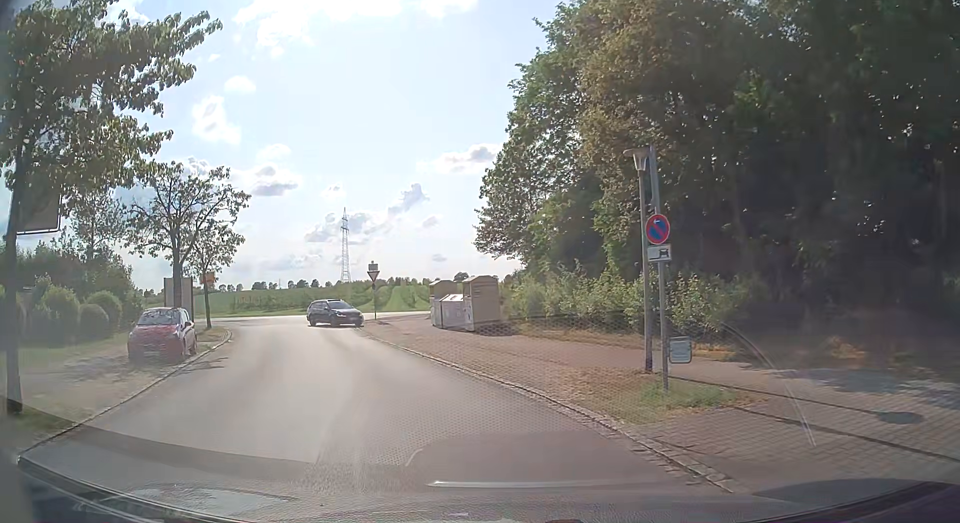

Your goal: Follow the waypoints while adhering to traffic rules and regulations

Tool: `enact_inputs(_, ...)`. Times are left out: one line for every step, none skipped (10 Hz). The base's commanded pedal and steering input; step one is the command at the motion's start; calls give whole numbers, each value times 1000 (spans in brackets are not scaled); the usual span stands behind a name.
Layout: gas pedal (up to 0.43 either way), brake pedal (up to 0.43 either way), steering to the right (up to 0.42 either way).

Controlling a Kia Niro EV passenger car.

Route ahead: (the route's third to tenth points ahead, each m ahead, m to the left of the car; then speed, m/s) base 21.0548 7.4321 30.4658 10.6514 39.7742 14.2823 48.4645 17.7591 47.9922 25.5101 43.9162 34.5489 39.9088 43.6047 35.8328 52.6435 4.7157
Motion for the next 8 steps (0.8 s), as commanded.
enact_inputs(67,12,-139)
enact_inputs(79,12,-144)
enact_inputs(79,12,-151)
enact_inputs(79,12,-158)
enact_inputs(79,12,-162)
enact_inputs(67,12,-158)
enact_inputs(28,12,-145)
enact_inputs(0,12,-121)
